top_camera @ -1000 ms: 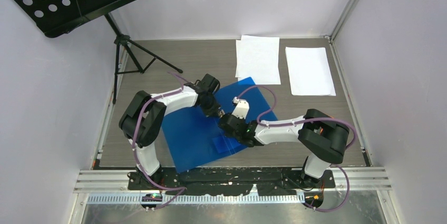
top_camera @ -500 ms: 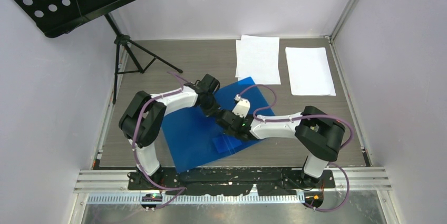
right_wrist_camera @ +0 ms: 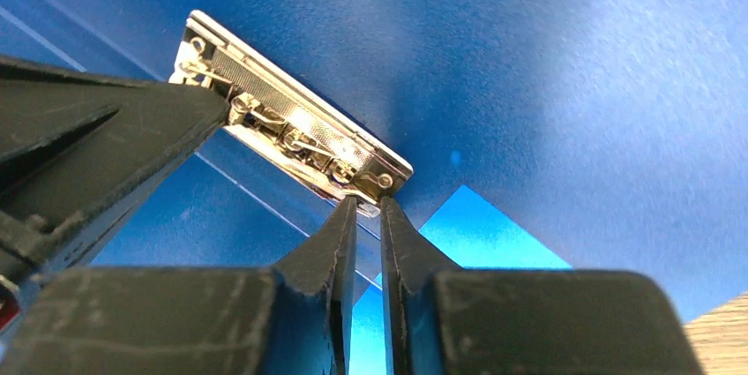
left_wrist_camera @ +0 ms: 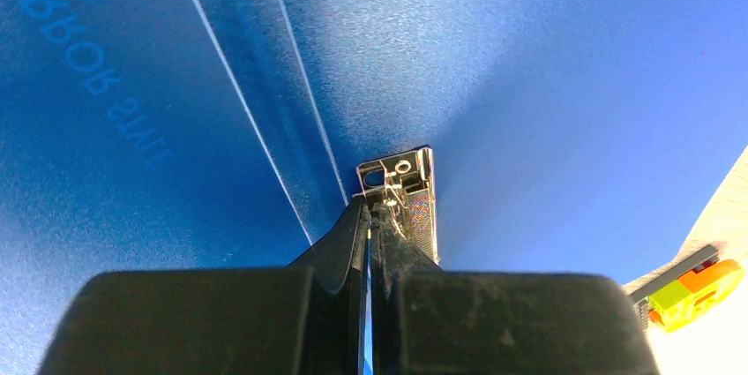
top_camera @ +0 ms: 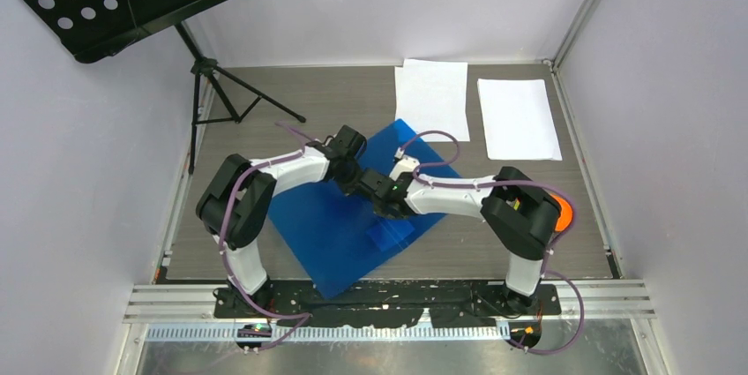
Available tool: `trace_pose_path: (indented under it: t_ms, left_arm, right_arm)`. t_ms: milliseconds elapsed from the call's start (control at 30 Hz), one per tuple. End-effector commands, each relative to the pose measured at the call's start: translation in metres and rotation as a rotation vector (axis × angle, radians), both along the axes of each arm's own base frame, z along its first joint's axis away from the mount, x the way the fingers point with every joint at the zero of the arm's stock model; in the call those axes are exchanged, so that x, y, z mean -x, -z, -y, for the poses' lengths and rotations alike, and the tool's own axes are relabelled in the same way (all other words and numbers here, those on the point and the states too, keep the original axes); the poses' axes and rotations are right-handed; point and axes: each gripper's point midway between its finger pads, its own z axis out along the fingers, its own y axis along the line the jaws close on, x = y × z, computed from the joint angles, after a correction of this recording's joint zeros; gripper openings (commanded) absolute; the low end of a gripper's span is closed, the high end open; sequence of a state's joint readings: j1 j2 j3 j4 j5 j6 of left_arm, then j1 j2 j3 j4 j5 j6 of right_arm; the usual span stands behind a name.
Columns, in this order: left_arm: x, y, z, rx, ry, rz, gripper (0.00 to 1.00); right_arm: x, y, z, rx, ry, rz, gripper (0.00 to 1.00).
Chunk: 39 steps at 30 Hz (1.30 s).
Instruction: Put the files into the folder
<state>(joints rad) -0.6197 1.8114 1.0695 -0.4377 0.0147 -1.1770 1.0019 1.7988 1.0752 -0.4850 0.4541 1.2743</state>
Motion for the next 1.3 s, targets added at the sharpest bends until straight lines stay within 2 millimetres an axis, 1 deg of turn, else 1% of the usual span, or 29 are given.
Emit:
trace_pose_path:
  t_ms: [0, 67, 133, 167, 200, 233, 367, 400, 433, 533, 600, 633, 700, 733, 767, 800, 833, 867, 900, 933, 1000, 1067, 1133, 1233, 1267]
  left_arm:
    - [0.090, 0.056, -0.067, -0.296, 0.068, -0.314, 0.00]
    - [0.091, 0.056, -0.068, -0.297, 0.067, -0.316, 0.00]
    - [0.091, 0.056, -0.068, -0.296, 0.066, -0.314, 0.00]
    - [0.091, 0.056, -0.068, -0.294, 0.068, -0.313, 0.00]
    - [0.092, 0.057, -0.068, -0.295, 0.069, -0.316, 0.00]
    - [0.092, 0.057, -0.068, -0.294, 0.066, -0.317, 0.00]
    - [0.095, 0.060, -0.068, -0.287, 0.069, -0.322, 0.00]
    - [0.095, 0.060, -0.068, -0.284, 0.069, -0.323, 0.00]
    - [0.096, 0.061, -0.069, -0.285, 0.070, -0.324, 0.00]
    - [0.096, 0.063, -0.069, -0.286, 0.072, -0.326, 0.00]
    - [0.095, 0.064, -0.068, -0.286, 0.076, -0.322, 0.00]
    - [0.094, 0.064, -0.068, -0.286, 0.082, -0.319, 0.00]
    - [0.091, 0.063, -0.068, -0.297, 0.092, -0.308, 0.00]
    - [0.091, 0.063, -0.069, -0.304, 0.097, -0.306, 0.00]
    - [0.090, 0.062, -0.069, -0.310, 0.101, -0.300, 0.00]
    - [0.089, 0.061, -0.069, -0.314, 0.106, -0.292, 0.00]
    - [0.089, 0.060, -0.069, -0.318, 0.111, -0.288, 0.00]
    - [0.089, 0.060, -0.069, -0.318, 0.114, -0.286, 0.00]
    - [0.089, 0.059, -0.069, -0.321, 0.118, -0.285, 0.00]
    - [0.089, 0.059, -0.069, -0.322, 0.118, -0.284, 0.00]
    - [0.089, 0.059, -0.069, -0.325, 0.123, -0.281, 0.00]
    - [0.090, 0.060, -0.070, -0.325, 0.126, -0.284, 0.00]
    - [0.090, 0.062, -0.070, -0.324, 0.129, -0.286, 0.00]
    - [0.091, 0.063, -0.070, -0.327, 0.133, -0.288, 0.00]
    - [0.091, 0.063, -0.070, -0.326, 0.132, -0.291, 0.00]
  right_arm:
    - [0.000, 0.029, 0.120, 0.550, 0.112, -0.020, 0.06]
    - [-0.001, 0.031, 0.125, 0.582, 0.121, -0.017, 0.06]
    - [0.005, 0.042, 0.129, 0.574, 0.138, -0.047, 0.06]
    - [0.002, 0.049, 0.126, 0.541, 0.152, -0.048, 0.06]
    - [0.008, 0.057, 0.128, 0.525, 0.154, -0.079, 0.06]
    - [0.006, 0.064, 0.128, 0.507, 0.167, -0.088, 0.06]
    - [0.009, 0.080, 0.128, 0.496, 0.190, -0.159, 0.06]
    - [0.009, 0.083, 0.123, 0.470, 0.190, -0.171, 0.06]
    - [0.009, 0.082, 0.122, 0.454, 0.192, -0.169, 0.06]
    - [0.004, 0.074, 0.109, 0.292, 0.187, -0.093, 0.06]
    - [-0.001, 0.069, 0.108, 0.206, 0.177, -0.065, 0.06]
    - [0.000, 0.070, 0.110, 0.193, 0.172, -0.068, 0.06]
    - [-0.008, 0.063, 0.103, 0.148, 0.147, -0.047, 0.10]
    - [-0.013, 0.060, 0.095, 0.114, 0.127, -0.029, 0.17]
    - [-0.014, 0.059, 0.090, 0.097, 0.113, -0.030, 0.20]
    - [-0.016, 0.060, 0.087, 0.091, 0.099, -0.028, 0.26]
    - [-0.019, 0.059, 0.082, 0.083, 0.093, -0.029, 0.29]
    - [-0.016, 0.065, 0.085, 0.112, 0.092, -0.052, 0.35]
    - [-0.019, 0.065, 0.083, 0.119, 0.098, -0.055, 0.38]
    - [-0.013, 0.072, 0.090, 0.152, 0.116, -0.085, 0.38]
    - [-0.011, 0.078, 0.091, 0.146, 0.140, -0.095, 0.27]
    - [-0.007, 0.084, 0.090, 0.113, 0.149, -0.096, 0.19]
    - [-0.005, 0.086, 0.090, 0.104, 0.142, -0.097, 0.16]
    - [-0.006, 0.080, 0.083, 0.081, 0.089, -0.062, 0.09]
    - [-0.005, 0.079, 0.082, 0.081, 0.079, -0.052, 0.08]
